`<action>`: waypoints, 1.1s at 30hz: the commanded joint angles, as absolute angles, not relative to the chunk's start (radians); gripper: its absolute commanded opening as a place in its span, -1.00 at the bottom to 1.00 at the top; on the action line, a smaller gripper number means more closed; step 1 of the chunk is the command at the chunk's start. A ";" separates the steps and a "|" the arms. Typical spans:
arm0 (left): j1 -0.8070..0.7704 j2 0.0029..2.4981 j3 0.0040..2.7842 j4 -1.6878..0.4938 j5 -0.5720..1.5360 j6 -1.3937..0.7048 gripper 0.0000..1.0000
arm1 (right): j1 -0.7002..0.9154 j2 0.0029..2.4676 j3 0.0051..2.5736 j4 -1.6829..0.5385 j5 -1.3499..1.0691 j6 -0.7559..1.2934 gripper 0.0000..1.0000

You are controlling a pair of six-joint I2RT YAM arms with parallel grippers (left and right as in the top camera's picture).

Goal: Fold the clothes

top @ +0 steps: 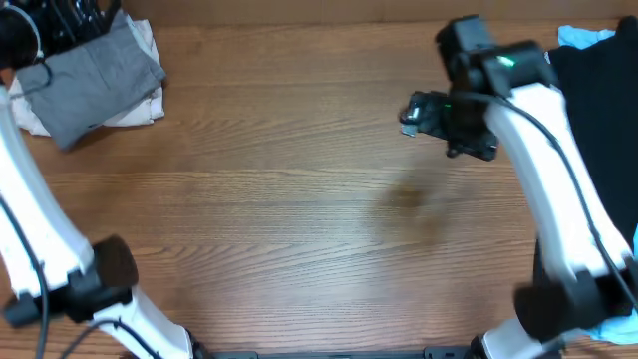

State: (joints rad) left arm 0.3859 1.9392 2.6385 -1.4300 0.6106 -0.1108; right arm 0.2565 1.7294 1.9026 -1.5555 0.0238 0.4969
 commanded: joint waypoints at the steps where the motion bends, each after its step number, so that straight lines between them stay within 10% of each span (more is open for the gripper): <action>1: 0.386 1.752 2.649 -1.512 0.648 -0.028 1.00 | 0.281 1.556 1.940 -1.578 0.060 0.497 1.00; 17: 0.386 1.085 2.454 -1.689 0.644 0.023 0.99 | 0.328 1.058 1.696 -1.640 0.209 0.627 1.00; 33: 0.387 0.627 2.109 -1.683 0.482 0.012 0.99 | 0.328 0.617 1.077 -1.037 0.321 0.629 1.00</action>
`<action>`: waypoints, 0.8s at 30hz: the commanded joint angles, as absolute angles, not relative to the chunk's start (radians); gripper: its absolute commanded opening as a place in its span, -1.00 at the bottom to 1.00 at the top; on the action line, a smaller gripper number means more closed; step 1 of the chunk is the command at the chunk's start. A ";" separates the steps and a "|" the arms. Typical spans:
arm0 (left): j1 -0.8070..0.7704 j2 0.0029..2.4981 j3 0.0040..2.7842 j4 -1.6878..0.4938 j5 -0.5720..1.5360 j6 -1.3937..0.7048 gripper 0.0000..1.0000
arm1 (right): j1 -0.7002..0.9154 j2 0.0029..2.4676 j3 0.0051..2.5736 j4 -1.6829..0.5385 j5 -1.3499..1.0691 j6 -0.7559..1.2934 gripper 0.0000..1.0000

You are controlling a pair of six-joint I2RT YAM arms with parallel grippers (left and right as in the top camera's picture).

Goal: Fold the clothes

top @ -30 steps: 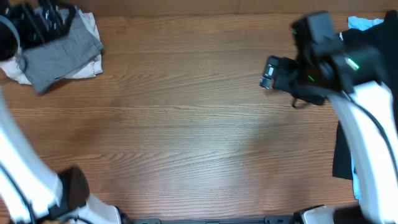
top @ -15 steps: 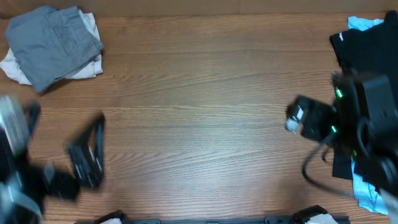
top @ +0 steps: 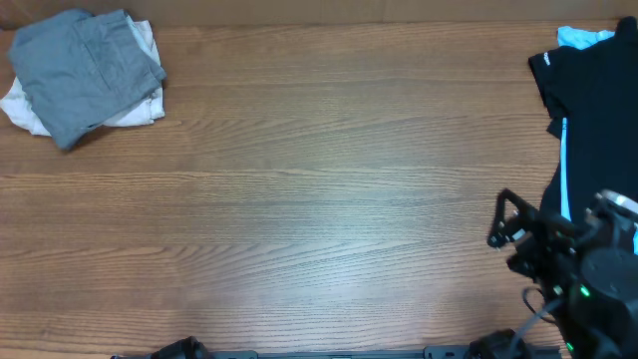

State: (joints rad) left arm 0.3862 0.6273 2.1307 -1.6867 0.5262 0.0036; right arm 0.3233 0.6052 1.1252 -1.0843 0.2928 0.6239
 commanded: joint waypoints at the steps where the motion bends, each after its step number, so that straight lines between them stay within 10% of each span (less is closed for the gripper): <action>1: 0.387 0.627 2.109 -1.683 0.482 0.012 1.00 | 0.328 0.625 1.062 -1.007 0.321 0.629 1.00; 24: 0.387 0.627 2.109 -1.689 0.483 0.012 1.00 | 0.328 0.823 1.047 -0.953 0.320 0.629 1.00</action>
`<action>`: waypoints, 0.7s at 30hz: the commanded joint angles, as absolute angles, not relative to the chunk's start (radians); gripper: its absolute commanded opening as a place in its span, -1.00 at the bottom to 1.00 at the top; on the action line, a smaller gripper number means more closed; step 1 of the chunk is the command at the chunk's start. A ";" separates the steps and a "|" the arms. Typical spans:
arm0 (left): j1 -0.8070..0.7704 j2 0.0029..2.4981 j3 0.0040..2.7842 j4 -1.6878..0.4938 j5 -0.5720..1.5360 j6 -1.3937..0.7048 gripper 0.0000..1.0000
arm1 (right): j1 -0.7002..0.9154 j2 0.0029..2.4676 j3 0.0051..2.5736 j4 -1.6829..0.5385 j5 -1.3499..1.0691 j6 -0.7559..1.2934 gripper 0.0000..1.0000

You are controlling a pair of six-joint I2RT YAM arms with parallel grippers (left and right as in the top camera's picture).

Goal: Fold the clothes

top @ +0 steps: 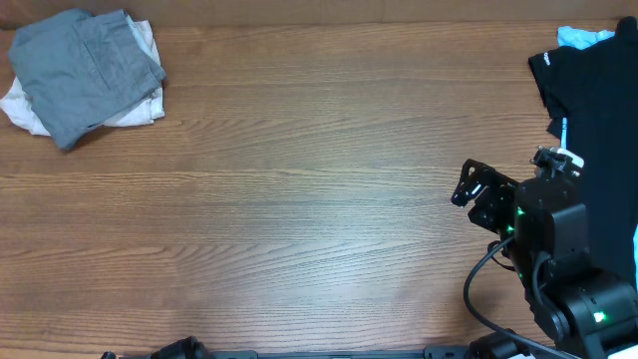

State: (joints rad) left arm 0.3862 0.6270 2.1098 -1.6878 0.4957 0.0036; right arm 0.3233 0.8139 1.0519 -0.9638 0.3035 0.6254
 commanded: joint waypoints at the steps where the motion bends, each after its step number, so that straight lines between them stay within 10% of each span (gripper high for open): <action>1: 0.387 0.627 2.109 -1.689 0.483 0.012 1.00 | 0.328 0.828 1.047 -0.951 0.318 0.629 1.00; 21: 0.387 0.627 2.109 -1.689 0.483 0.012 0.99 | 0.328 0.900 1.046 -1.068 0.318 0.621 1.00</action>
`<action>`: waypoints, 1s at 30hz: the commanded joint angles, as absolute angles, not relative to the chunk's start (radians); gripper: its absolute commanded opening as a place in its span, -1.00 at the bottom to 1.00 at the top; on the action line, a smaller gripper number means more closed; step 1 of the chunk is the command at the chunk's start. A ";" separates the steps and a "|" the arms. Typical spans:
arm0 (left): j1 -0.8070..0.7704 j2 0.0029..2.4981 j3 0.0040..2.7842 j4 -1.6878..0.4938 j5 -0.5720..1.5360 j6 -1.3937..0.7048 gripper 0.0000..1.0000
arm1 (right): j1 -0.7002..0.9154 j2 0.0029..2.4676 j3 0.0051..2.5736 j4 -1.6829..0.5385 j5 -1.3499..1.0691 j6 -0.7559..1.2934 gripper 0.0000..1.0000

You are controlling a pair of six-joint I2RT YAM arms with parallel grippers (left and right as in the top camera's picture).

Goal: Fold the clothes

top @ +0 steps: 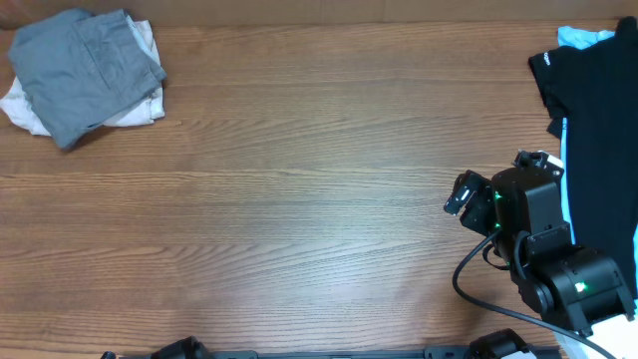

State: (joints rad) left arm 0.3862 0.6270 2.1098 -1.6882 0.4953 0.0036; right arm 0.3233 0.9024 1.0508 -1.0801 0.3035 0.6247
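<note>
A folded grey garment (88,72) lies on a folded white one (140,105) at the table's far left corner. Along the right edge lies a heap of black clothing (598,120) with a light-blue stripe (564,170). My right gripper (460,193) hangs over bare wood just left of that heap, near the front right. It points left, nothing shows between its fingers, and the steep view hides the gap between them. The left arm is out of view.
A light-blue cloth (578,36) peeks out behind the black heap at the far right corner. The wooden table (299,199) runs between the two piles. The right arm's base and cable (573,289) fill the front right corner.
The right gripper has shifted a little to the left and toward the front, and the wrist now looks turned more end-on to the camera. Both piles lie as before.
At first my left arm reached to the grey pile at the far left and my right arm stretched over the far right of the table. Then the left arm was gone from view, the pile lay free, and the right arm stood at the front right, where it stays.
</note>
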 commanded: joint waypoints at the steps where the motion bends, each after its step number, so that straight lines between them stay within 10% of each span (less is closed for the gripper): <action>1: 0.387 0.627 2.109 -1.689 0.483 0.012 0.99 | 0.327 0.899 1.046 -1.061 0.318 0.621 1.00; 14: 0.387 0.627 2.109 -1.689 0.483 0.012 1.00 | 0.107 0.595 0.923 -1.000 0.245 0.564 1.00; 30: 0.387 0.627 2.109 -1.689 0.483 0.012 1.00 | 0.038 0.185 0.336 -0.343 0.018 0.263 1.00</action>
State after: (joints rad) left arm 0.3862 0.6270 2.1098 -1.6905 0.4892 0.0036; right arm 0.0563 0.2302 0.4095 -0.4126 0.1032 0.3599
